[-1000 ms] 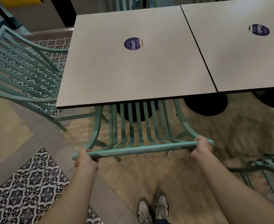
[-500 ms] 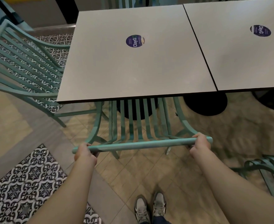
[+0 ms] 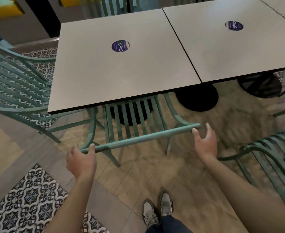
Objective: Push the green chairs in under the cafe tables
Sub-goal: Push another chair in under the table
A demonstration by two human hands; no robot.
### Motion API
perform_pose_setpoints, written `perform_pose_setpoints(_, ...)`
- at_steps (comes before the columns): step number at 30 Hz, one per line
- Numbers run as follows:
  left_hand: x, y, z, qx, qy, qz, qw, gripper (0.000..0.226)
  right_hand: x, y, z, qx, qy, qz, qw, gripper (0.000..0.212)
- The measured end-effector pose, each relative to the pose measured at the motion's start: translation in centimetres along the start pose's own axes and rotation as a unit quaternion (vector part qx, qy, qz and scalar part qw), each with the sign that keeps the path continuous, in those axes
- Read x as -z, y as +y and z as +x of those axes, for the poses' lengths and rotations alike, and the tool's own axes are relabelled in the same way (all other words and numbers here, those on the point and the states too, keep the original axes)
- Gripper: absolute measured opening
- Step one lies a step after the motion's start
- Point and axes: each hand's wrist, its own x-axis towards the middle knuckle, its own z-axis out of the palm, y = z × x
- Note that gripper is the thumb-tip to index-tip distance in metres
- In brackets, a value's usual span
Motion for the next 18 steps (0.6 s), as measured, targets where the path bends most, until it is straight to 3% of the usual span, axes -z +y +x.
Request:
perform_pose_setpoints(2, -0.6, 0.9, -0.6, -0.133, -0.018, 0.076, 0.988, 0.055, 1.5, 1.4, -0.6, 0.049, -0.025, -0.045, 0.997, 0.067)
perform_pose_setpoints(7, -3.6, 6.1, -6.1, -0.327, -0.128, 0.072, 0.933, 0.037, 6.1, 5.4, -2.8, 0.057, -0.027, -0.072, 0.995, 0.066)
perform_pose_setpoints(13, -7.6, 12.1, -16.6, -0.509, -0.211, 0.154, 0.820, 0.042, 15.1, 11.2, -5.4, 0.036, 0.000, -0.072, 0.997, 0.063)
perform_pose_setpoints(18, -11.2, 16.5, -27.1, -0.604, -0.260, 0.223, 0.720, 0.042, 24.5, 17.0, -7.6, 0.025, 0.050, -0.095, 0.994, 0.064)
